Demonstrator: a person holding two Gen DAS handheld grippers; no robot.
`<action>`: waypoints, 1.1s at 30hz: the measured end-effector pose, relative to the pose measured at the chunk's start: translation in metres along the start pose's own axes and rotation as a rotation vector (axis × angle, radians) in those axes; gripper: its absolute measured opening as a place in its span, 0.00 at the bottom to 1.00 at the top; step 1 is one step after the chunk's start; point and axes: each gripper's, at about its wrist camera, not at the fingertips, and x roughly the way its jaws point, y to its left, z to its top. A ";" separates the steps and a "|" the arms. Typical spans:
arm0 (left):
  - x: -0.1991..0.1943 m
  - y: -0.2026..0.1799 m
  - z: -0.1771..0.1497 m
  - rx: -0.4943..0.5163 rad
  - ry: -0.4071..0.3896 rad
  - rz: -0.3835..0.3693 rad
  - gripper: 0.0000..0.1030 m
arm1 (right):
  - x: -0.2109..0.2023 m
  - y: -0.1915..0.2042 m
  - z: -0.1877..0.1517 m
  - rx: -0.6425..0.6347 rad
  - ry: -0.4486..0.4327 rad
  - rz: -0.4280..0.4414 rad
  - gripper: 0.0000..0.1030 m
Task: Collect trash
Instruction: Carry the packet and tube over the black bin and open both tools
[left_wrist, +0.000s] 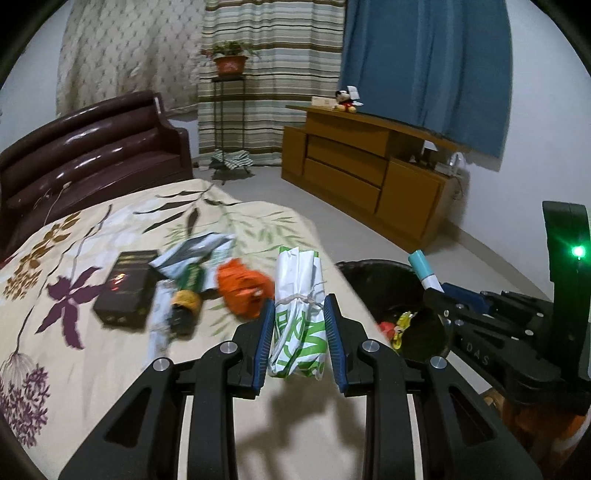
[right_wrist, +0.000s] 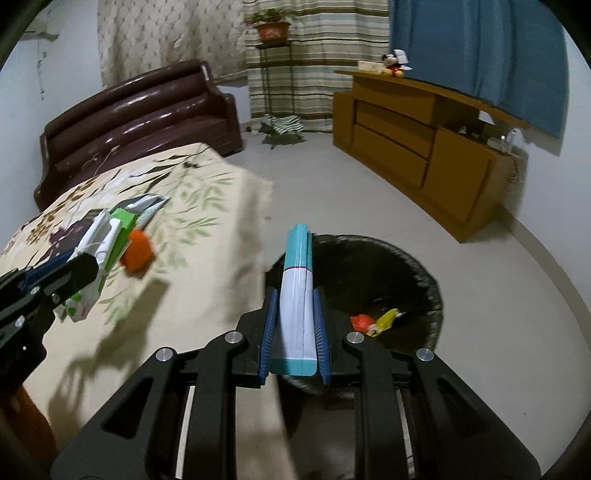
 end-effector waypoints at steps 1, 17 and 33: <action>0.003 -0.004 0.001 0.005 0.003 -0.003 0.28 | 0.002 -0.007 0.001 0.005 -0.004 -0.009 0.19; 0.065 -0.075 0.020 0.091 0.054 -0.044 0.28 | 0.035 -0.072 0.012 0.079 -0.008 -0.029 0.19; 0.101 -0.088 0.032 0.079 0.141 -0.038 0.30 | 0.074 -0.098 0.013 0.125 0.030 -0.022 0.23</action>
